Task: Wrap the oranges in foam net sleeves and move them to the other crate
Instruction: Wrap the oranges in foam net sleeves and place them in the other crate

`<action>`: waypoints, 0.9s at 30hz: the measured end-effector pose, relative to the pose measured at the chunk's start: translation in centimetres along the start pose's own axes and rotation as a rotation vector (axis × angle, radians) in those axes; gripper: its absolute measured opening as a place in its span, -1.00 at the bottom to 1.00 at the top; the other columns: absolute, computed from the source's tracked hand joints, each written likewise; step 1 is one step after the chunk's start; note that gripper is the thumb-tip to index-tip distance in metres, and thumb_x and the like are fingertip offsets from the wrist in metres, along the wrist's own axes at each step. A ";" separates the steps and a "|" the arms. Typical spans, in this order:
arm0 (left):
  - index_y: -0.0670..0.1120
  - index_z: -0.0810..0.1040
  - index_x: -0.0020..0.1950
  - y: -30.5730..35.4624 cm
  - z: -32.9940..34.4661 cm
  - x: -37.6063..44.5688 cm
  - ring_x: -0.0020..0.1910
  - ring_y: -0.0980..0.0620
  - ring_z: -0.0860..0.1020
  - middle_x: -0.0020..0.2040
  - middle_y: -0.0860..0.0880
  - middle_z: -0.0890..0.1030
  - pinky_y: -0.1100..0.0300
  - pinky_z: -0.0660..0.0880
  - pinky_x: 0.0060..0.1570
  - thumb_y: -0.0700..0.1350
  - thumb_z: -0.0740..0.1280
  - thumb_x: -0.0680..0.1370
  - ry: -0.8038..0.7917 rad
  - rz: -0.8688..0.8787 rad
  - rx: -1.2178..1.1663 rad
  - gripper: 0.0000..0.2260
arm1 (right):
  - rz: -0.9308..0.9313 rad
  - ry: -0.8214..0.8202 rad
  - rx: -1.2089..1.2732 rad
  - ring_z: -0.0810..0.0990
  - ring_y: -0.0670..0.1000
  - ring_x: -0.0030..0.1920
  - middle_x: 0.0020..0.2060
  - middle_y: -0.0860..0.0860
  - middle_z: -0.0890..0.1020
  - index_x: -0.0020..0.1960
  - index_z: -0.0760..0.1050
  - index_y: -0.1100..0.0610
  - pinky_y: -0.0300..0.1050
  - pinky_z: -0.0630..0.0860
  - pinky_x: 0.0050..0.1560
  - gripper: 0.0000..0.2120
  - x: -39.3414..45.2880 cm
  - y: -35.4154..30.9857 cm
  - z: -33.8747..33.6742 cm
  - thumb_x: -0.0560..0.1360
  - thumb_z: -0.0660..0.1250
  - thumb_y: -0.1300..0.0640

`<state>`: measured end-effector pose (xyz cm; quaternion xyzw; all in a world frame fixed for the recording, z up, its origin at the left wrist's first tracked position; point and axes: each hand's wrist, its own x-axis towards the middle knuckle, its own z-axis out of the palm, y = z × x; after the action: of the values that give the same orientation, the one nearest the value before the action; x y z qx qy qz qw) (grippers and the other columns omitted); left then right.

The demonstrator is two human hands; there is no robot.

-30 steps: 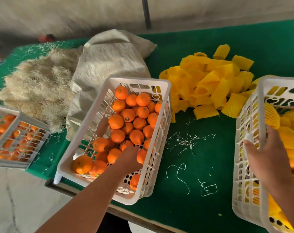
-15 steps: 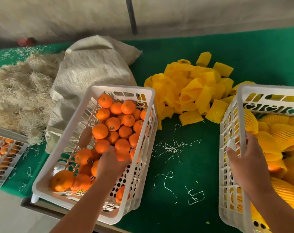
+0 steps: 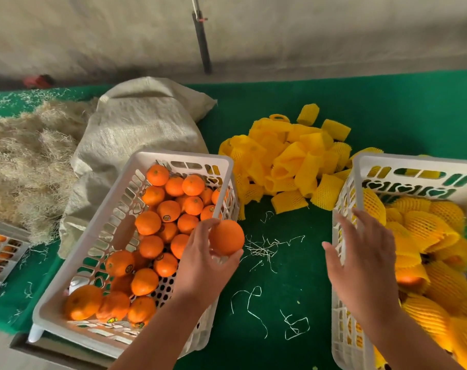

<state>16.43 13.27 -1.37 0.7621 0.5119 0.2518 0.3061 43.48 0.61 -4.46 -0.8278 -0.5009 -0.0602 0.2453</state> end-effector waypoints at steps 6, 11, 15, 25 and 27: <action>0.16 0.34 0.39 -1.3 0.8 -0.2 0.03 0.17 0.50 0.29 0.29 0.38 0.44 0.41 -0.09 0.14 0.57 0.43 -0.108 0.197 0.221 -0.38 | -0.165 -0.289 0.099 0.53 0.13 0.33 0.35 0.09 0.53 0.39 0.52 0.14 0.07 0.51 0.32 -0.64 4.8 -4.0 2.8 0.64 0.36 0.03; 0.11 0.34 0.43 -1.5 1.4 -0.2 0.22 0.06 0.56 0.41 0.16 0.41 0.24 0.50 0.12 0.17 0.52 0.46 -0.196 0.300 0.334 -0.38 | -0.269 -0.591 -0.071 0.58 0.06 0.29 0.61 0.08 0.16 0.47 0.42 0.08 -0.06 0.62 0.12 -0.64 10.6 -7.4 8.6 0.69 0.27 0.07; 0.08 0.33 0.44 -1.6 1.7 0.3 0.18 0.03 0.59 0.40 0.14 0.40 0.28 0.47 0.07 0.17 0.51 0.46 -0.243 0.326 0.392 -0.37 | -0.256 -0.791 -0.254 0.63 0.11 0.11 0.62 0.11 0.09 0.36 0.49 0.10 0.04 0.61 0.07 -0.70 13.8 -9.3 12.7 0.63 0.32 0.19; 0.05 0.37 0.43 -1.9 2.0 0.7 0.13 0.06 0.62 0.37 0.12 0.44 0.35 0.45 0.00 0.21 0.49 0.44 -0.222 0.346 0.419 -0.37 | -0.275 -0.878 -0.453 0.50 0.09 0.14 0.31 0.17 0.51 0.19 0.52 0.14 0.03 0.55 0.21 -0.85 16.1 -6.8 16.2 0.65 0.26 0.17; 0.05 0.38 0.41 -1.8 1.9 0.7 0.09 0.08 0.63 0.35 0.12 0.44 0.39 0.43 -0.05 0.20 0.52 0.42 -0.207 0.355 0.416 -0.37 | -0.261 -0.814 -0.405 0.41 0.03 0.01 0.21 0.13 0.54 0.12 0.51 0.13 -0.02 0.53 0.15 -0.89 15.7 -6.5 15.1 0.67 0.27 0.10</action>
<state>16.88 14.07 -3.95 0.9078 0.3773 0.1117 0.1451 43.39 22.71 -9.97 -0.7455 -0.6343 0.1426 -0.1470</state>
